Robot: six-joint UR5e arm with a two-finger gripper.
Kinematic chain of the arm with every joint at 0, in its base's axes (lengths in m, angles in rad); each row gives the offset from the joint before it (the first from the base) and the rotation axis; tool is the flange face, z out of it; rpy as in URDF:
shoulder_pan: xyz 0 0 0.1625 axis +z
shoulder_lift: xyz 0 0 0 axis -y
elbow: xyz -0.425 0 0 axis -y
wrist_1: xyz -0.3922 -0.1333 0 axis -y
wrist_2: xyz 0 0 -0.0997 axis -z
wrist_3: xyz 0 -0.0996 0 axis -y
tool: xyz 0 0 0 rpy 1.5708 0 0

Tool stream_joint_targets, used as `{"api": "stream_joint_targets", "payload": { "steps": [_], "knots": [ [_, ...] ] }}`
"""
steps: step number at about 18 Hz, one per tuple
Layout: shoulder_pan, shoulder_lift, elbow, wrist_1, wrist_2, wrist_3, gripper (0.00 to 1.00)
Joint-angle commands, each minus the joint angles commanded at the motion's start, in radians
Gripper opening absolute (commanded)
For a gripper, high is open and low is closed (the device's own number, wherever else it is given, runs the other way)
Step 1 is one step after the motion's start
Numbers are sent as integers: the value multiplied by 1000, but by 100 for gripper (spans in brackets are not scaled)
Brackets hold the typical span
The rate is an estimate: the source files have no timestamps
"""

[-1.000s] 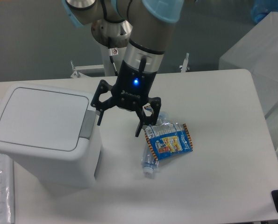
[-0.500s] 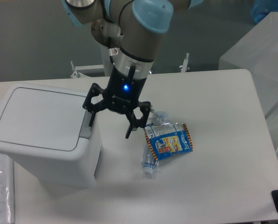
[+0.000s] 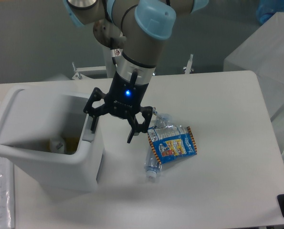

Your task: Open the trash can

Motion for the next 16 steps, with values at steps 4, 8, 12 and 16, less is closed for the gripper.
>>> {"api": "stream_joint_targets", "payload": {
  "steps": [4, 8, 12, 16],
  "knots": [
    [2, 2, 23, 17, -12, -5, 100],
    [29, -6, 61, 46, -18, -2, 100],
    [138, -107, 63, 175, -15, 11, 100],
    [230, -227, 78, 242, -11, 127, 100]
  ]
}}
